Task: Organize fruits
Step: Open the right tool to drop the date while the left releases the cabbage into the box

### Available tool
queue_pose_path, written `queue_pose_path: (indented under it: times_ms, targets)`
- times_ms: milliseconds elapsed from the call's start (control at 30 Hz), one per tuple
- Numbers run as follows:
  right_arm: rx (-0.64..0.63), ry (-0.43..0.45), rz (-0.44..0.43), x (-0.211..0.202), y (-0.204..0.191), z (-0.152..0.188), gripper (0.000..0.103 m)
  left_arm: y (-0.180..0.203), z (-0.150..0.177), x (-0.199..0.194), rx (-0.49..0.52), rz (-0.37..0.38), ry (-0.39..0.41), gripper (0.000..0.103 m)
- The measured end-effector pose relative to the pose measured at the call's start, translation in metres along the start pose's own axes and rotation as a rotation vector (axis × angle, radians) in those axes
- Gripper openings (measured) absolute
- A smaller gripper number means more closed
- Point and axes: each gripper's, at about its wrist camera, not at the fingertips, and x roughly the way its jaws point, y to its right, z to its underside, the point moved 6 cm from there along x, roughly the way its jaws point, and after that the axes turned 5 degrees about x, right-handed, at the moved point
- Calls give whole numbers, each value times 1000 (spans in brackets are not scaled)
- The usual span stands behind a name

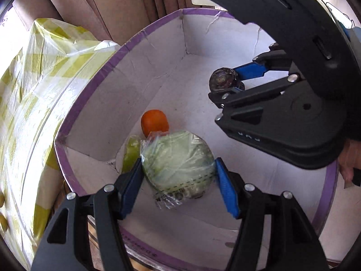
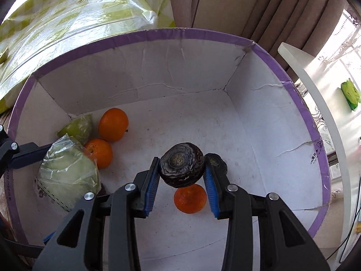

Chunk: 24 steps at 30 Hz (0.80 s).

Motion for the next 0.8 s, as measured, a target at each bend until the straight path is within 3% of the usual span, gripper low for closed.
queue_pose_path:
  times_ms: [200, 567, 733, 800]
  targets:
    - [-15, -35, 19, 7, -1, 1, 38, 1, 2, 11, 40, -74, -62, 63]
    - [-50, -104, 49, 26, -2, 5, 39, -1, 1, 23, 53, -98, -89, 64]
    - [-49, -95, 57, 26, -1, 4, 49, 3, -2, 27, 48, -93, -84, 65]
    - [-48, -84, 61, 22, -2, 2, 55, 7, -3, 25, 45, -78, -78, 71]
